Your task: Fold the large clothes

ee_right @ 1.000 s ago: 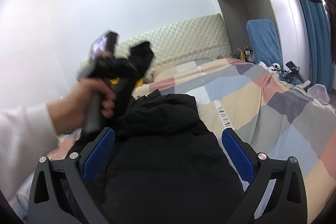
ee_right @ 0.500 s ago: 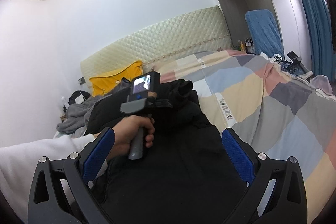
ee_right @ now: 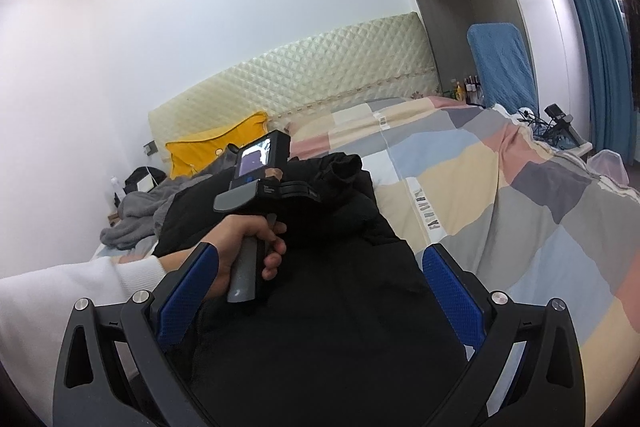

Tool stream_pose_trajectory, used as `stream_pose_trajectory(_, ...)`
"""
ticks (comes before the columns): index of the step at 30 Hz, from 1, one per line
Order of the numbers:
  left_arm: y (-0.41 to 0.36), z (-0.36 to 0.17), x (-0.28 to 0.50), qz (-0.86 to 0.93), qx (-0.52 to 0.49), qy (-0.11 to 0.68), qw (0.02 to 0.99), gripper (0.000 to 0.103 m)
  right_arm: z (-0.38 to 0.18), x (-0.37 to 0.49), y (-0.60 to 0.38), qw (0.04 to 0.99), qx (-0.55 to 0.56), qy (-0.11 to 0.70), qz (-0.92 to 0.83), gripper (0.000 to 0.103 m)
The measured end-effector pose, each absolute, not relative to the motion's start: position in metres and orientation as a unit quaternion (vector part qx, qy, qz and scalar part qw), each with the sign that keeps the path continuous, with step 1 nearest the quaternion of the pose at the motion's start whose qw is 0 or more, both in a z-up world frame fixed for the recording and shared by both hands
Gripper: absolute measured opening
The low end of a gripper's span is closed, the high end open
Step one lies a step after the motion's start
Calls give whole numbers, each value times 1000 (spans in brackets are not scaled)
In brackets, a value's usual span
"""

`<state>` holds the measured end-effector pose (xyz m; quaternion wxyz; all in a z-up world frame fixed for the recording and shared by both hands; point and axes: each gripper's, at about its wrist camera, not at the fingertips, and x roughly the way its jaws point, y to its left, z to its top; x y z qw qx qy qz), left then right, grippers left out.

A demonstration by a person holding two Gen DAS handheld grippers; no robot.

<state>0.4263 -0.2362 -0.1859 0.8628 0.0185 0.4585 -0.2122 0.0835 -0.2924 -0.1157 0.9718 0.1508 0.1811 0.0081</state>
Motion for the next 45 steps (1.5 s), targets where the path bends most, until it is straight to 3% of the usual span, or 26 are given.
stream_pose_trajectory(2, -238, -179, 418, -219, 24, 460, 860, 25, -116, 83, -292, 973, 148, 178, 8, 102)
stream_pose_trajectory(4, -238, -168, 407, -226, 27, 451, 863, 51, -115, 83, -291, 973, 146, 178, 12, 102)
stream_pose_trajectory(7, -228, -150, 387, -236, 18, 422, 875, 76, -114, 81, -290, 975, 141, 174, 11, 102)
stream_pose_trajectory(17, -162, -81, 370, -211, -16, 358, 910, 76, -89, 92, -282, 977, 122, 170, 39, 103)
stream_pose_trajectory(26, -78, -60, 394, -143, -24, 324, 935, 77, -24, 202, -276, 986, 51, 139, 74, 102)
stream_pose_trajectory(36, -25, -127, 454, -71, -15, 359, 931, 77, -117, 382, -255, 960, 77, 249, 101, 102)
stream_pose_trajectory(45, -19, -166, 488, -72, 24, 386, 919, 78, -192, 442, -230, 957, 52, 271, 88, 103)
